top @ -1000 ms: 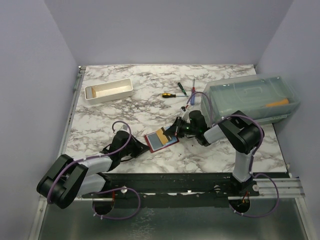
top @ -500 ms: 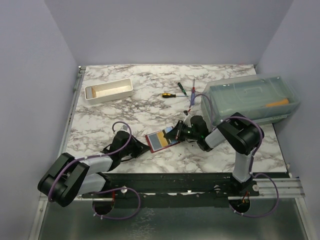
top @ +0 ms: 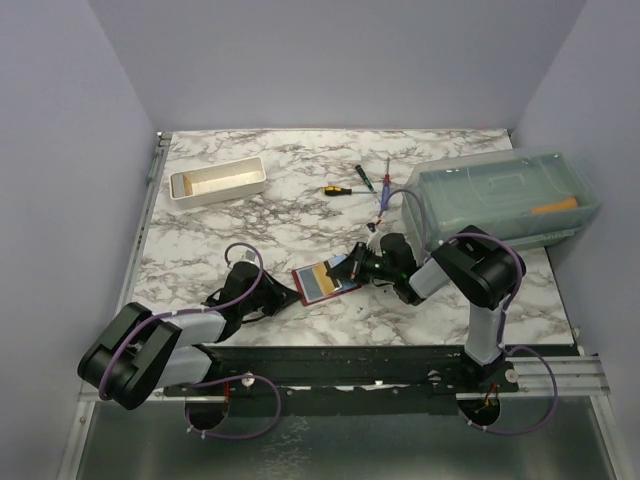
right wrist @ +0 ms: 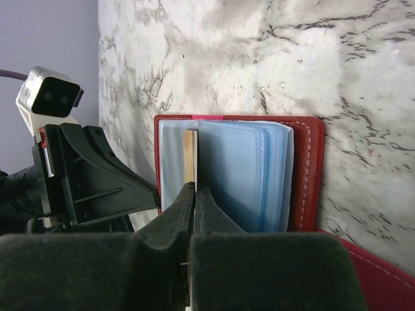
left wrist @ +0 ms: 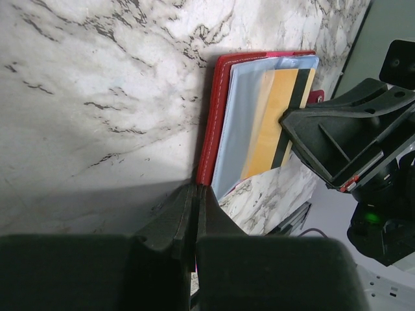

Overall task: Put the credit cards into the card holder
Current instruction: Insert the credit card into the card holder.

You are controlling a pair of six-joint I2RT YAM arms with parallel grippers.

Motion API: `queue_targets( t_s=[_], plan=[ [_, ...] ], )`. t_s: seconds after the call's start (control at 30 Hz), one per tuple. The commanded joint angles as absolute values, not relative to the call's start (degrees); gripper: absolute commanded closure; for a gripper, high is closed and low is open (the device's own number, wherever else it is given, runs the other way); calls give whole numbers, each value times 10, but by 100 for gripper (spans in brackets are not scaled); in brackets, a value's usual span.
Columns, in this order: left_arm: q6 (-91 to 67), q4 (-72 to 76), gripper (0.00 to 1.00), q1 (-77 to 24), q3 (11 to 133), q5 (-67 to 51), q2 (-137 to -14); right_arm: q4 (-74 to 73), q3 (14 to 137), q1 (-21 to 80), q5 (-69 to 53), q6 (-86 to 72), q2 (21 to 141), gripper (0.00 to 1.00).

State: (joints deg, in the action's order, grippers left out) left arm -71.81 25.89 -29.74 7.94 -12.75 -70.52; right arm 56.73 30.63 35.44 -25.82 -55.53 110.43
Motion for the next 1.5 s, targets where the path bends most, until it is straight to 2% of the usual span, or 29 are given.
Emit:
queue_targets(
  t_s=[0.0, 0.17, 0.27, 0.47, 0.53, 0.7, 0.8, 0.9, 1.03, 1.27, 1.47],
  plan=[
    [-701, 236, 100, -298, 83, -121, -727, 537, 312, 372, -222, -558, 1130, 99],
    [-700, 235, 100, -297, 84, -112, -718, 414, 331, 396, -166, -535, 1101, 90],
    [-702, 231, 100, -298, 80, -112, -709, 296, 346, 396, -142, -491, 1066, 75],
    [-695, 217, 100, -297, 80, -113, -702, 173, 384, 399, -169, -397, 1035, 68],
    [-694, 213, 100, -298, 81, -112, -698, 154, 388, 409, -165, -387, 1024, 63],
    [-686, 209, 100, -297, 94, -119, -708, 76, 465, 479, -102, -398, 1055, 54],
    [-686, 207, 100, -297, 99, -119, -709, 92, 466, 498, -118, -422, 1049, 53],
    [-684, 198, 100, -297, 99, -113, -696, 54, 450, 491, -65, -414, 1004, 45],
    [-669, 176, 100, -298, 102, -108, -685, 15, 448, 479, -42, -394, 970, 40],
    [-661, 163, 100, -297, 107, -108, -682, 32, 455, 482, -66, -385, 994, 40],
    [-653, 180, 100, -296, 124, -128, -703, -19, 530, 544, -31, -393, 1040, 39]
  ],
)
